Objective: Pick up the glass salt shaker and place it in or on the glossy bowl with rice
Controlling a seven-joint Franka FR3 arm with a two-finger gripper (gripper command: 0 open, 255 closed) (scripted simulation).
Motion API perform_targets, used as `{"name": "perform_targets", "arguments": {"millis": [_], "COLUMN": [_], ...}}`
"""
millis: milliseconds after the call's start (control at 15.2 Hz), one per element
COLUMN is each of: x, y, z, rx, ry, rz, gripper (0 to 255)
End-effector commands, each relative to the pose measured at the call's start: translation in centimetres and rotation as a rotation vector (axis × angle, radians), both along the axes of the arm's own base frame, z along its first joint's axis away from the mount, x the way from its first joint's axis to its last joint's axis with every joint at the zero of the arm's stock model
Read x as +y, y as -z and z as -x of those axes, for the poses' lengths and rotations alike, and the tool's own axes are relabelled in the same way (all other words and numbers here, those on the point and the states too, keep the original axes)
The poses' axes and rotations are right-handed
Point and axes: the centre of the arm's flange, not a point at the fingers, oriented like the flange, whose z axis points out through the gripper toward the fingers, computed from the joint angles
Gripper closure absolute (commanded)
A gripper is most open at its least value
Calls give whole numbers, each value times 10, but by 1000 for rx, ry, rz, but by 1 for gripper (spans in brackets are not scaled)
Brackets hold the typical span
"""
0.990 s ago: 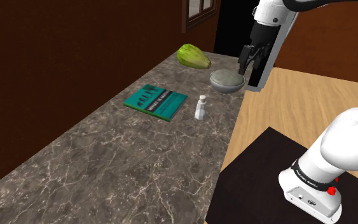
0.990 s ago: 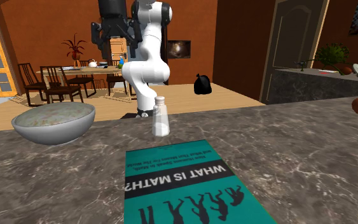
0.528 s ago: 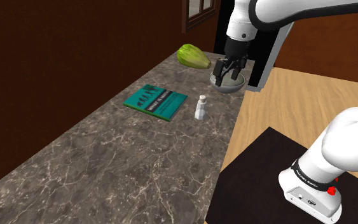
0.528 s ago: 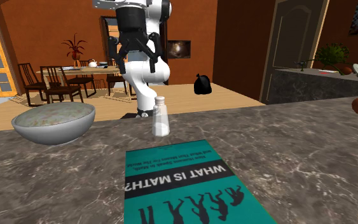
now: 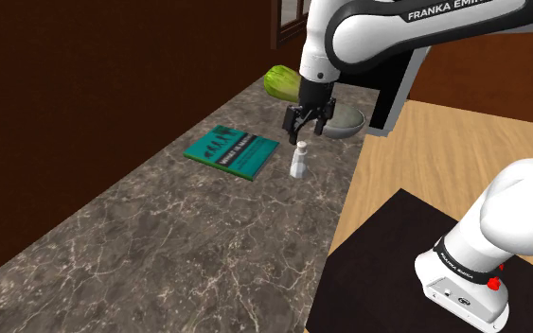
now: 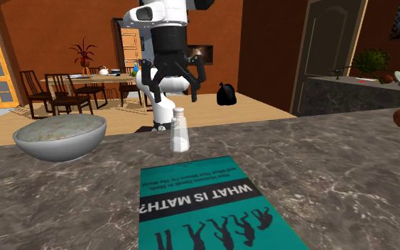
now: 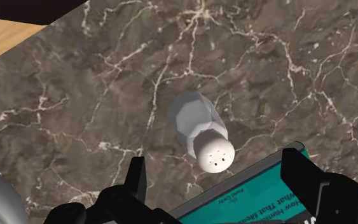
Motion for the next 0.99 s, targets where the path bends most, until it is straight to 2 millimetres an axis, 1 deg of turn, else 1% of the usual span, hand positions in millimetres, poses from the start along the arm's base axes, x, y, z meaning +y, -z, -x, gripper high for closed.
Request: {"name": "perform_targets", "arguments": {"millis": [0,330,792,858,924], "x": [3,5,5,5,5], "y": [11,35,35,35,35], "z": [-1,-2,-2,-2,-2], "rx": [0,0,0,0,0], "ry": [1,1,1,1,1], "rz": [-1,-1,-1,-1,-1], "gripper": [0,0,0,255,255]}}
